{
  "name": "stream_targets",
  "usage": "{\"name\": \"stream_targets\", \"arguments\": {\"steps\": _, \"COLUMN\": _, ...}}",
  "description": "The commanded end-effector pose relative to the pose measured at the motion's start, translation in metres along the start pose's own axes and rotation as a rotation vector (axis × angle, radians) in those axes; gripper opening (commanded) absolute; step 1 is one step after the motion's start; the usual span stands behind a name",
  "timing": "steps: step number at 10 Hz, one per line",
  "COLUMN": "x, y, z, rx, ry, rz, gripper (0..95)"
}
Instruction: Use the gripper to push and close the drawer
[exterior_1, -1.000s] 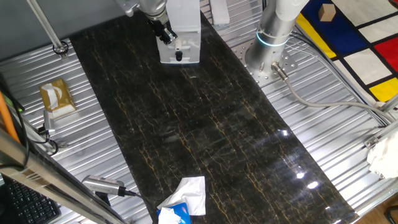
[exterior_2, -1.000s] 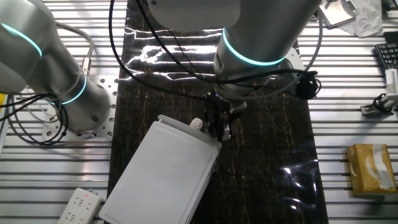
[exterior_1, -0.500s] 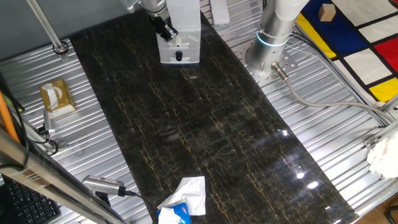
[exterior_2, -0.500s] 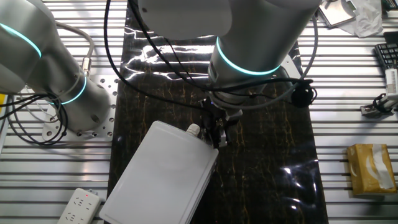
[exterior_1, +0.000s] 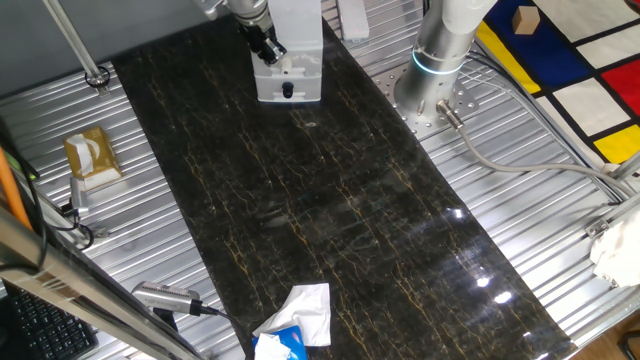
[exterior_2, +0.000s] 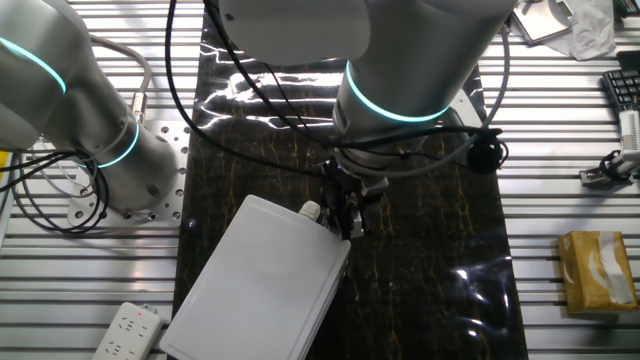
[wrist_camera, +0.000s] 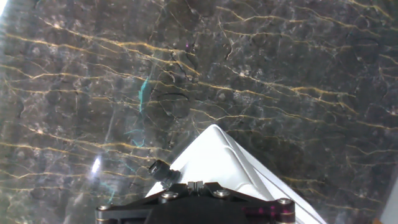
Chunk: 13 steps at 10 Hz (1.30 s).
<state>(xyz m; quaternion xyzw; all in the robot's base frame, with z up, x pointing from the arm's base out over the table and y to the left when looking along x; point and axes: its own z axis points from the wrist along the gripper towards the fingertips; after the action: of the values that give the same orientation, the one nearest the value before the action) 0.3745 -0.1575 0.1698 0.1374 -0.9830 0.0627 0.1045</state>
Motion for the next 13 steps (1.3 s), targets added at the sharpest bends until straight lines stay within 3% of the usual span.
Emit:
{"name": "stream_targets", "arguments": {"steps": 1, "x": 0.001, "y": -0.001, "z": -0.001, "rx": -0.006, "ry": 0.0, "rz": -0.002, "gripper": 0.0}}
{"name": "stream_targets", "arguments": {"steps": 8, "x": -0.001, "y": 0.0, "z": 0.0, "rx": -0.005, "ry": -0.013, "rz": 0.005, "gripper": 0.0}}
{"name": "stream_targets", "arguments": {"steps": 9, "x": -0.003, "y": 0.002, "z": -0.001, "rx": -0.017, "ry": -0.019, "rz": 0.021, "gripper": 0.0}}
{"name": "stream_targets", "arguments": {"steps": 10, "x": -0.013, "y": 0.013, "z": -0.005, "rx": -0.056, "ry": -0.03, "rz": 0.078, "gripper": 0.0}}
{"name": "stream_targets", "arguments": {"steps": 12, "x": -0.033, "y": 0.031, "z": -0.014, "rx": -0.066, "ry": -0.046, "rz": 0.12, "gripper": 0.0}}
{"name": "stream_targets", "arguments": {"steps": 13, "x": -0.043, "y": 0.041, "z": -0.019, "rx": -0.107, "ry": -0.096, "rz": 0.151, "gripper": 0.0}}
